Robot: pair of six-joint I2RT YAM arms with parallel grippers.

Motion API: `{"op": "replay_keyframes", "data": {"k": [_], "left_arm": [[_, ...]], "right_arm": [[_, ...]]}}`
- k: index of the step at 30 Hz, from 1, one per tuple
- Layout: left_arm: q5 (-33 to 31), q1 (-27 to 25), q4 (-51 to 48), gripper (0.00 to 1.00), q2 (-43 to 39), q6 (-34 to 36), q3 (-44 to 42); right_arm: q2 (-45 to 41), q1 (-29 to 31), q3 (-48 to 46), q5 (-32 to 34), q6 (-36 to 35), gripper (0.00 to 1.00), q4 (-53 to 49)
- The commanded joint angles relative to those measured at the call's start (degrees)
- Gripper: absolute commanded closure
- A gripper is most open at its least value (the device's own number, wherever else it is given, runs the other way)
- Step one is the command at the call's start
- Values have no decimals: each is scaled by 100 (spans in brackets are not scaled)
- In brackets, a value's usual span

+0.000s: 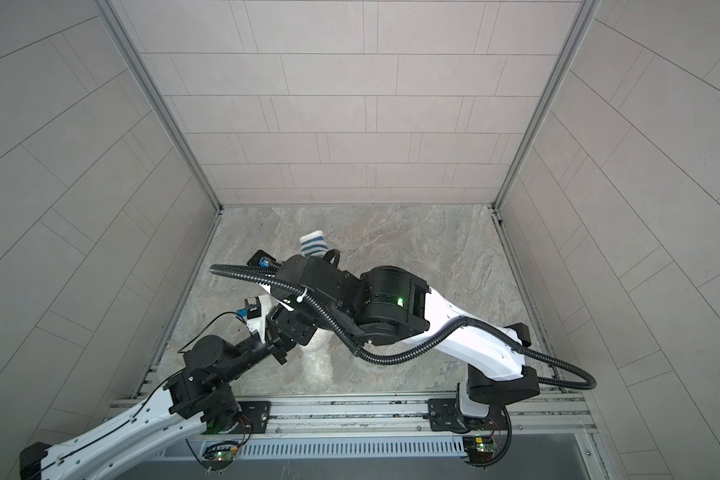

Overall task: Dress the teddy bear
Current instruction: 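Raise the sweater higher with the right gripper while the left gripper holds the bear, then lower the sweater's neck opening over the bear's head with the right gripper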

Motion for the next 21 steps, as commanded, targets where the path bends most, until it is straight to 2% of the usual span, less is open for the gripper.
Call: {"op": "replay_keyframes", "data": {"k": [1, 4, 9, 13, 17, 21], "left_arm": [[-27, -30, 254, 100, -83, -7, -45], [-134, -36, 266, 100, 9, 67, -68], [-205, -32, 415, 100, 136, 80, -113], [-251, -31, 346, 100, 62, 74, -165], [-285, -25, 197, 100, -7, 151, -144], [-195, -27, 177, 100, 115, 213, -95]], "right_arm": [[-231, 140, 65, 104, -156, 46, 148], [-379, 191, -78, -68, -222, 46, 389], [-785, 192, -490, 12, -121, 47, 740], [-1377, 192, -886, 713, 354, 55, 794], [-2230, 185, -1734, 1444, 946, 63, 755], [-2678, 166, -2251, 1612, 1284, 70, 728]]}}
